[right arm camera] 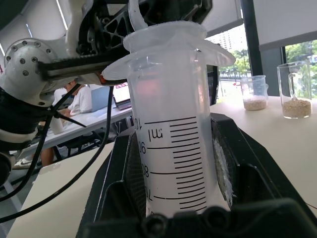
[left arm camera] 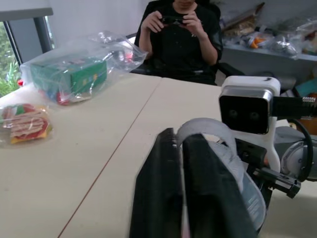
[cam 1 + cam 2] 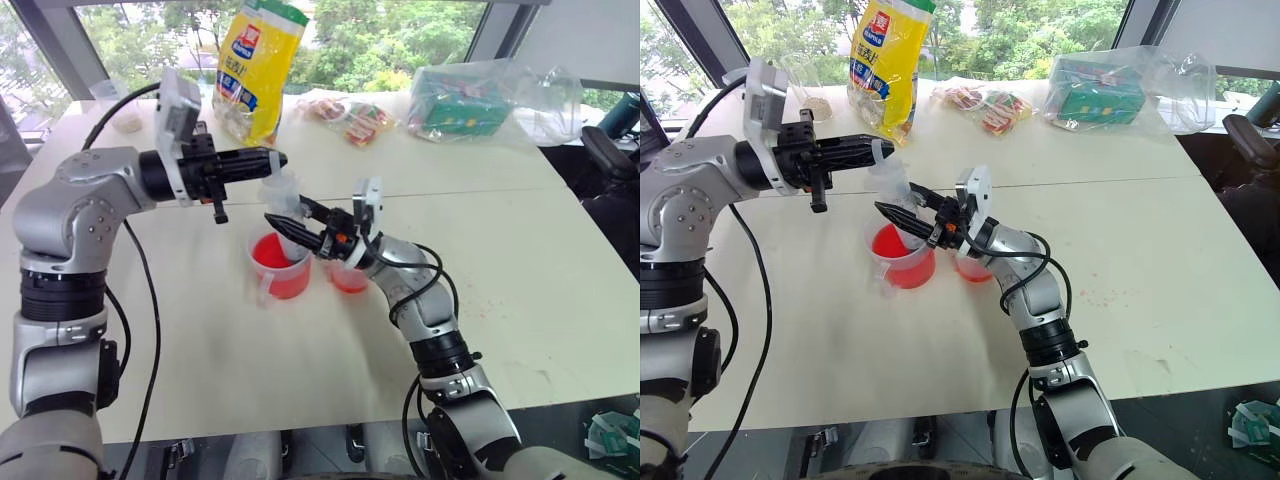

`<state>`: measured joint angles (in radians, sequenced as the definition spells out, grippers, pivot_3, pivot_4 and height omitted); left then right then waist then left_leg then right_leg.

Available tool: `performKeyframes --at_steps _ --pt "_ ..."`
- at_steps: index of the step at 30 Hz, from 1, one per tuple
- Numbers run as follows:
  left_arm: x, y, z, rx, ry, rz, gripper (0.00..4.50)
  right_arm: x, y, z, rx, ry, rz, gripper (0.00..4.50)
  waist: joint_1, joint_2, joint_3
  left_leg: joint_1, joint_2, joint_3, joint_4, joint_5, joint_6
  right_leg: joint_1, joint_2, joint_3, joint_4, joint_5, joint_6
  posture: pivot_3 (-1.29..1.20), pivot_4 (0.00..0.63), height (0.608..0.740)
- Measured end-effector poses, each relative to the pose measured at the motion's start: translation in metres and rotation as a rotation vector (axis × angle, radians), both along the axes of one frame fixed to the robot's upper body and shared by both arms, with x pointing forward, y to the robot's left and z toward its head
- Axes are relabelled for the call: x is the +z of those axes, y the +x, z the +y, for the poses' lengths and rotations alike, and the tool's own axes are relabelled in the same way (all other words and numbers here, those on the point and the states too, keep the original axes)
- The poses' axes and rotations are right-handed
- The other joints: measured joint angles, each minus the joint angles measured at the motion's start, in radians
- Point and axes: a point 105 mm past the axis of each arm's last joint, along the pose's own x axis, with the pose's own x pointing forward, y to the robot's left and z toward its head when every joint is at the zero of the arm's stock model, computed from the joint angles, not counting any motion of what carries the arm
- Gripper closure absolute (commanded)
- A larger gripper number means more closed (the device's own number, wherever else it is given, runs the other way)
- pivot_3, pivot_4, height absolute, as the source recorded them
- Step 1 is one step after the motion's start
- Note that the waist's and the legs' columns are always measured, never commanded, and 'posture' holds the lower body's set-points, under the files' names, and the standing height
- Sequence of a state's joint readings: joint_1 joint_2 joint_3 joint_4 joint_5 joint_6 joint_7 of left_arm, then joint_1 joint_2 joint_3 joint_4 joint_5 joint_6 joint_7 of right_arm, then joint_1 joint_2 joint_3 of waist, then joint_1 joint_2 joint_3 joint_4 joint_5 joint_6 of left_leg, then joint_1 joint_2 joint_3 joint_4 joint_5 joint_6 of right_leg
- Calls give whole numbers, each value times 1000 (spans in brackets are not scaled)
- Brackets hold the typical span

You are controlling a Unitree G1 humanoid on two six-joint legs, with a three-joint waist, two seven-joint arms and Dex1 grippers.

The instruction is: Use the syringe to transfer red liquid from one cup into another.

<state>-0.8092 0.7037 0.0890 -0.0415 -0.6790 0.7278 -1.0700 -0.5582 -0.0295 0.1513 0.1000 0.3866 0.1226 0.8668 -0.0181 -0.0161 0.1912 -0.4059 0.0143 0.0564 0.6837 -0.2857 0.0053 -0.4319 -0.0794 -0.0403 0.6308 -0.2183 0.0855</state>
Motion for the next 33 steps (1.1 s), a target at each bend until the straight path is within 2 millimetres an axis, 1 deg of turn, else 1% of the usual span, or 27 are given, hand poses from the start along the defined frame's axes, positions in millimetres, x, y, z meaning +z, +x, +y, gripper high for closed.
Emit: performKeyframes --at_steps 13,33 --pt "5 6 -4 1 5 -1 4455 0 4 -1 -1 6 29 3034 0 0 0 0 0 0 0 0 0 0 0 0 0 0 0 0 150 740" --pt "13 11 -3 4 -14 0 4455 -2 5 -1 2 0 46 3034 -1 0 0 2 0 -1 0 0 -1 2 0 0 0 0 0 0 150 740"
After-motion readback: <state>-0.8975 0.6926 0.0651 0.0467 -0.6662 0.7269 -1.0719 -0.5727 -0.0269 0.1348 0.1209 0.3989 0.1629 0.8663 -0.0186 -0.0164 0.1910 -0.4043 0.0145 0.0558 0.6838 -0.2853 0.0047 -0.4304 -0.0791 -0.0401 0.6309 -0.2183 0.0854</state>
